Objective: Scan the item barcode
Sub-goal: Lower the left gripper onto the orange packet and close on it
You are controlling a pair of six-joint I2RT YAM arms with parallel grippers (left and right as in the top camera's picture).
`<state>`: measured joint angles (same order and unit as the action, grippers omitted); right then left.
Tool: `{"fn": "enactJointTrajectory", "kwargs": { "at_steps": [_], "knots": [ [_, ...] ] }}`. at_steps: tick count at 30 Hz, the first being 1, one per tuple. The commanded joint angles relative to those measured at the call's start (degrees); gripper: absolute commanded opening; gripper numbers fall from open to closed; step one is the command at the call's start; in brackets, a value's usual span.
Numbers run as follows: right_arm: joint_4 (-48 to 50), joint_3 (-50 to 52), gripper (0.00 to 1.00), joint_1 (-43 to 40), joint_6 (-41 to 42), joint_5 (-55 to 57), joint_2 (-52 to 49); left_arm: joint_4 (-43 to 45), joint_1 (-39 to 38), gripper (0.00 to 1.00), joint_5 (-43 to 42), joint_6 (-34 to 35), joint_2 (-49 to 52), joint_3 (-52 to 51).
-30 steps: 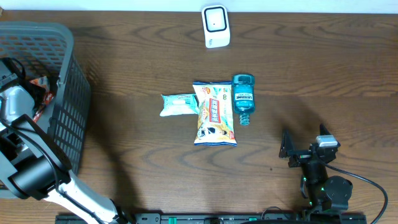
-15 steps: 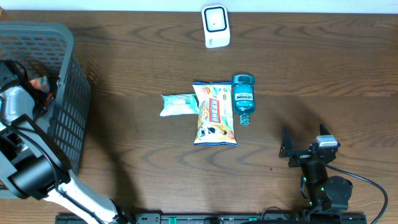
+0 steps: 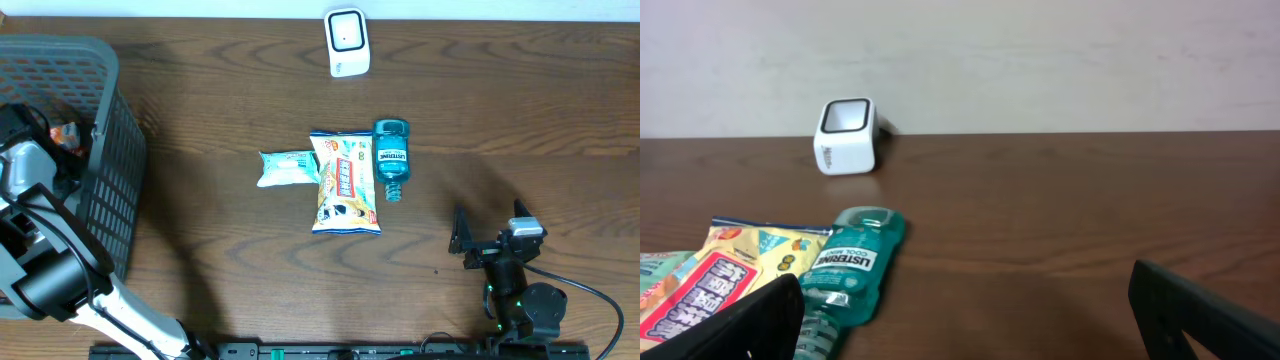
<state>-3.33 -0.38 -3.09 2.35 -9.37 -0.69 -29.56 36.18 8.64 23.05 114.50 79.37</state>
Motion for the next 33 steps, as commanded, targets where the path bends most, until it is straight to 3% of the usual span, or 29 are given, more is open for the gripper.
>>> {"fn": "enactJointTrajectory", "kwargs": {
  "at_steps": [1,7,23,33],
  "knots": [
    [-0.22,0.04,0.99,0.04,0.37,0.00,0.35,1.84,-0.44,0.07,-0.50,-3.93,-6.14,0.42],
    [-0.22,0.04,0.99,0.04,0.37,0.00,0.35,7.04,-0.24,0.07,-0.48,-3.96,-11.32,0.42],
    [-0.22,0.04,0.99,0.04,0.37,0.00,0.35,10.38,0.96,0.07,-0.11,-3.93,0.17,0.35],
    [-0.22,0.04,0.99,0.04,0.37,0.02,0.35,3.93,1.40,0.07,-0.09,-3.93,5.40,-0.02]
  ]
}}
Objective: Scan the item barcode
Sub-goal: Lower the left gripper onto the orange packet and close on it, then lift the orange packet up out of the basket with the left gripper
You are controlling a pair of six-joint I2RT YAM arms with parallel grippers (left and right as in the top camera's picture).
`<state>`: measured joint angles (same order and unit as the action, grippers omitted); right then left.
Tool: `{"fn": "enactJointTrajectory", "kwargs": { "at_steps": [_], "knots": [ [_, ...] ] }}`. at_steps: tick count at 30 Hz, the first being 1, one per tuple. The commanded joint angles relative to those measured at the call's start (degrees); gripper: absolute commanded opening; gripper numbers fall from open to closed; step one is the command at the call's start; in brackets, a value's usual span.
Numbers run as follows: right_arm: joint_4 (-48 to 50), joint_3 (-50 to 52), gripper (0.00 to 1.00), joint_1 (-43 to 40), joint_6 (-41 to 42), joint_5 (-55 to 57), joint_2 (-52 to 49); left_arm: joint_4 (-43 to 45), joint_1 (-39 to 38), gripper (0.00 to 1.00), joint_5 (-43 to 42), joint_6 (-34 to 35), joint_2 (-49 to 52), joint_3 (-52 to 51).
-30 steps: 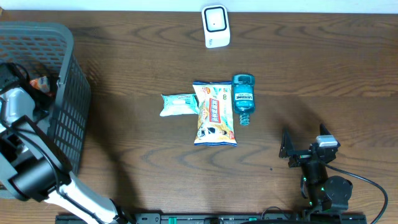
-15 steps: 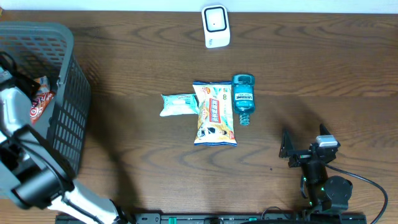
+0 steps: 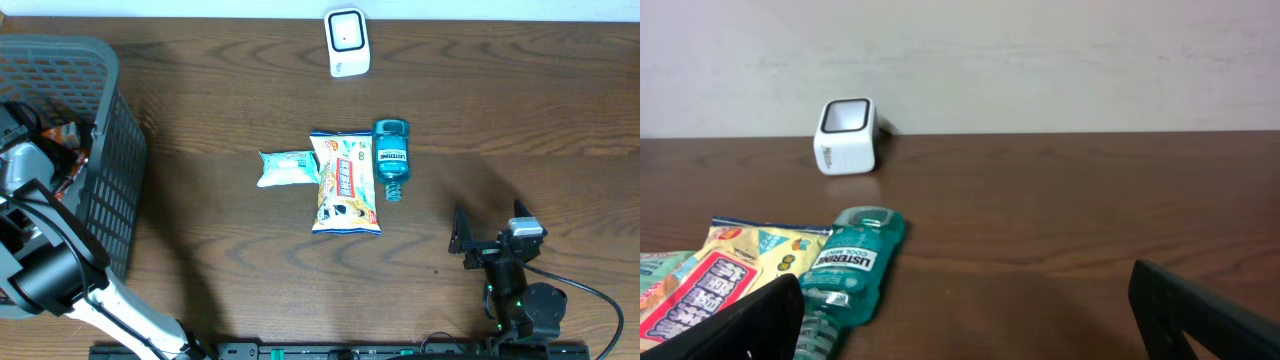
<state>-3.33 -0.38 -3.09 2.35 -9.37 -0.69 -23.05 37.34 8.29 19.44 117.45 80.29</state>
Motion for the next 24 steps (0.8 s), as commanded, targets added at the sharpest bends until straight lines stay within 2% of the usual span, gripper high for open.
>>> {"fn": "enactJointTrajectory", "kwargs": {
  "at_steps": [1,15,24],
  "knots": [
    [-0.22,0.04,0.99,0.04,0.37,0.00,0.35,-3.19,0.26,0.08,0.26,-0.33,2.45,-1.05],
    [-0.22,0.04,0.99,0.04,0.37,0.00,0.35,-16.68,0.26,0.07,0.02,6.27,0.17,-1.05],
    [-0.22,0.04,0.99,0.04,0.37,0.00,0.35,-19.98,0.26,0.08,-0.15,6.34,-7.82,-1.05]
  ]
}}
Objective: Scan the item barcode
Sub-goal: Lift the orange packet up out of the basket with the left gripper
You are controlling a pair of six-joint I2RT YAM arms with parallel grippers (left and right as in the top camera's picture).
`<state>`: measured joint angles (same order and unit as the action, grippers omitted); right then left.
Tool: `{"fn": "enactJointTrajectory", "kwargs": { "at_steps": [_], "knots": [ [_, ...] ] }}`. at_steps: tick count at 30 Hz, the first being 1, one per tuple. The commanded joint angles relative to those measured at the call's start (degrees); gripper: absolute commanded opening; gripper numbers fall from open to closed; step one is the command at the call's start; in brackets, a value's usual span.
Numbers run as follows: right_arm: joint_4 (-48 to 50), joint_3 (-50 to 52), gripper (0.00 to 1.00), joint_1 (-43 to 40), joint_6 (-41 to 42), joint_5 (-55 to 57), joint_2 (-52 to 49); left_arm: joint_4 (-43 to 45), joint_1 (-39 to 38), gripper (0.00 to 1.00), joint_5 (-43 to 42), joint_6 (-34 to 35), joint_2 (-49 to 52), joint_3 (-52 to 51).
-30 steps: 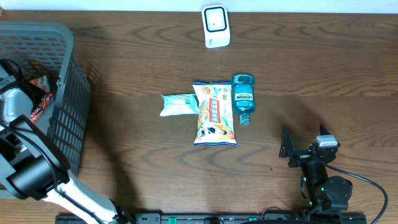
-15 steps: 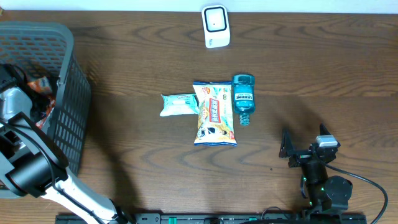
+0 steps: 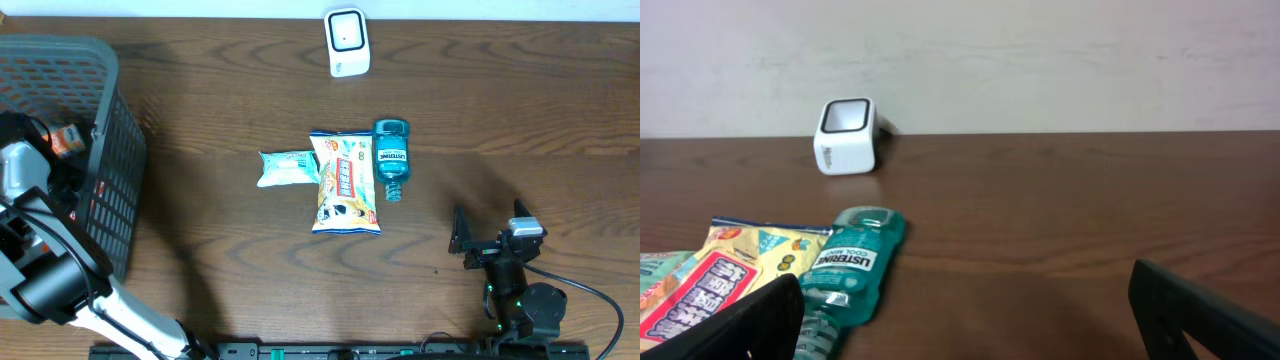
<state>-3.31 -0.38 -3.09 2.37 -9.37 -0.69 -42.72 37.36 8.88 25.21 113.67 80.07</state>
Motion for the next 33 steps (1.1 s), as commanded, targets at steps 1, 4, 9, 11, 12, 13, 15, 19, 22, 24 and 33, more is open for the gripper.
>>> {"fn": "enactJointTrajectory", "kwargs": {
  "at_steps": [1,4,9,11,12,13,15,19,22,24,33],
  "knots": [
    [-0.24,0.04,0.99,0.04,0.35,0.00,0.35,-0.09,0.24,0.17,-0.76,0.57,-5.99,-0.83],
    [-0.24,0.04,0.99,0.04,0.35,0.00,0.35,0.42,0.22,0.70,-0.76,0.02,-11.26,-0.81],
    [-0.24,0.04,0.99,0.04,0.35,0.00,0.35,0.15,0.24,0.93,-0.74,-11.34,-17.62,-0.83],
    [-0.22,0.04,0.99,0.04,0.35,0.00,0.35,-1.09,0.24,0.93,-0.74,-17.09,-18.34,-0.83],
    [-0.24,0.04,0.99,0.04,0.35,0.00,0.35,-1.77,0.24,0.93,-0.74,-19.96,-18.34,-0.85],
    [-0.24,0.04,0.99,0.04,0.35,0.00,0.35,-2.03,0.24,0.93,-0.74,-23.15,-18.16,-1.07],
    [-0.24,0.04,0.99,0.04,0.35,0.00,0.35,-1.99,0.24,0.93,-0.76,-28.50,-17.81,-1.90],
    [-0.24,0.04,0.99,0.04,0.35,0.00,0.35,-0.72,0.37,0.93,-0.74,-35.43,-16.39,-3.37],
    [-0.24,0.04,0.99,0.04,0.35,0.02,0.35,-0.76,0.61,0.92,-0.76,-35.93,-14.67,-3.37],
    [-0.24,0.04,0.99,0.04,0.35,0.00,0.35,-1.20,0.79,0.91,-0.79,-35.91,-13.53,-3.39],
    [-0.24,0.04,0.99,0.04,0.35,0.00,0.35,-4.48,1.46,0.87,-5.05,-35.91,-7.61,-3.89]
  ]
}}
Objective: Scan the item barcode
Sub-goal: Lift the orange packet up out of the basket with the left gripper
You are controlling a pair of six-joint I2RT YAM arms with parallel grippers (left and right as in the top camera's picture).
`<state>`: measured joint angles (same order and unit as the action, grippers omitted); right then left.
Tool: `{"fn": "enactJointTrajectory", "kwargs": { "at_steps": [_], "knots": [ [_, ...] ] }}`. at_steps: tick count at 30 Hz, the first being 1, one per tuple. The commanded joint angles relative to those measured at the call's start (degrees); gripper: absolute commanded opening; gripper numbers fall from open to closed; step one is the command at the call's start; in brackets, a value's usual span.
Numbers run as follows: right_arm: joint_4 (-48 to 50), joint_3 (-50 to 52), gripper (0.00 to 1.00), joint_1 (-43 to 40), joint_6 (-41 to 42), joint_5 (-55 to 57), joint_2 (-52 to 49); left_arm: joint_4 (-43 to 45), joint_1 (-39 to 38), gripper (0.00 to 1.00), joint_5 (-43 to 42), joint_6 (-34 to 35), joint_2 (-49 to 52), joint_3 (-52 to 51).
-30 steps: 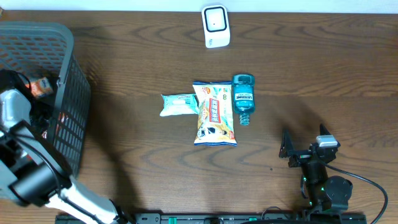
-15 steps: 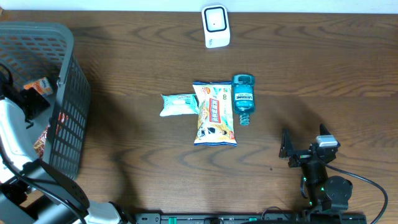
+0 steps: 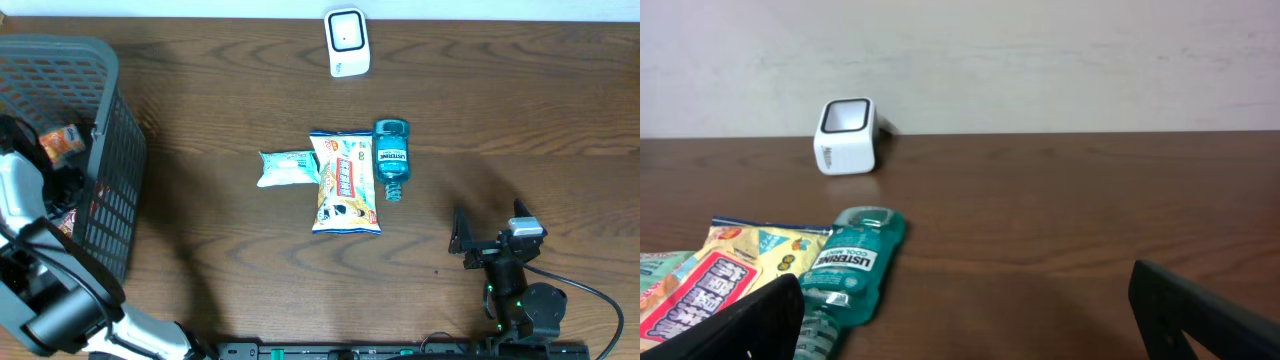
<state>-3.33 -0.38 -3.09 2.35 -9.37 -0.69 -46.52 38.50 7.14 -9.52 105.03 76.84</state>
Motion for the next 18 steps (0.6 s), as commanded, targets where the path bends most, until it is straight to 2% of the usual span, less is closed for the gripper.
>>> {"fn": "enactJointTrajectory", "kwargs": {
  "at_steps": [1,3,11,18],
  "knots": [
    [-0.22,0.04,0.99,0.04,0.37,0.00,0.35,-1.07,0.42,0.91,-4.94,-1.18,1.11,-0.66],
    [-0.22,0.04,0.99,0.04,0.37,0.00,0.35,-2.51,0.50,0.98,-7.19,-1.16,1.11,-0.66],
    [-0.22,0.04,0.99,0.04,0.37,0.00,0.35,-4.20,1.33,0.98,-8.66,-6.14,1.18,-0.66],
    [-0.22,0.04,0.99,0.04,0.37,0.02,0.35,-1.27,4.09,0.98,-8.66,-8.24,2.27,-0.66]
  ]
}}
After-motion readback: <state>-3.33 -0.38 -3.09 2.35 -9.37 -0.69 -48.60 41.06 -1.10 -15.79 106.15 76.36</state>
